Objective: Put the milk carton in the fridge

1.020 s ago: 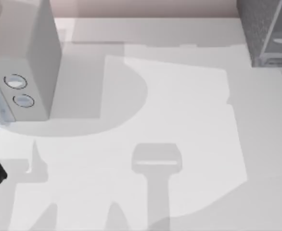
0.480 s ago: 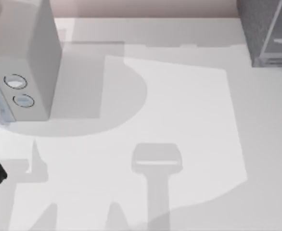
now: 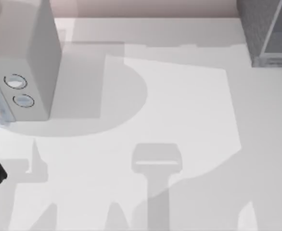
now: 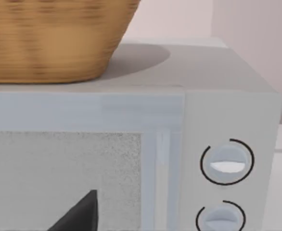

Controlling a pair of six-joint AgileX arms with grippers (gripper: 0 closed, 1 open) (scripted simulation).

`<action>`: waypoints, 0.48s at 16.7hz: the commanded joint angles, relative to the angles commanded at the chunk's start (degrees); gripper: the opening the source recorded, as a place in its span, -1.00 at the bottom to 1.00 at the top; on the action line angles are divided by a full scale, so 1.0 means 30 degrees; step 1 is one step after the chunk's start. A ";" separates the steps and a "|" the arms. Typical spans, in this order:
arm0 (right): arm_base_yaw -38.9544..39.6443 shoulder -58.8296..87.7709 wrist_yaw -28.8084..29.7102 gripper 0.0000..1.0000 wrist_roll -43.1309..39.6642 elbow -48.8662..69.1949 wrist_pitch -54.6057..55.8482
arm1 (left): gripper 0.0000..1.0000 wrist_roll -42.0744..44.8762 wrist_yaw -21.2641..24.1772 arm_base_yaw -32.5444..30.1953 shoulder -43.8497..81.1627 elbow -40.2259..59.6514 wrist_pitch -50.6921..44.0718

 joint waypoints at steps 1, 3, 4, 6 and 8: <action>0.0103 0.0460 0.0114 -1.00 -0.0012 0.1284 -0.0681 | 1.00 0.0000 0.0000 0.0000 0.0000 0.0000 0.0000; 0.0286 0.1228 0.0334 -1.00 -0.0045 0.3275 -0.1942 | 1.00 0.0000 0.0000 0.0000 0.0000 0.0000 0.0000; 0.0363 0.1498 0.0426 -1.00 -0.0059 0.3969 -0.2461 | 1.00 0.0000 0.0000 0.0000 0.0000 0.0000 0.0000; 0.0462 0.1785 0.0541 -1.00 -0.0078 0.4739 -0.3112 | 1.00 0.0000 0.0000 0.0000 0.0000 0.0000 0.0000; 0.0473 0.1813 0.0555 -1.00 -0.0081 0.4819 -0.3185 | 1.00 0.0000 0.0000 0.0000 0.0000 0.0000 0.0000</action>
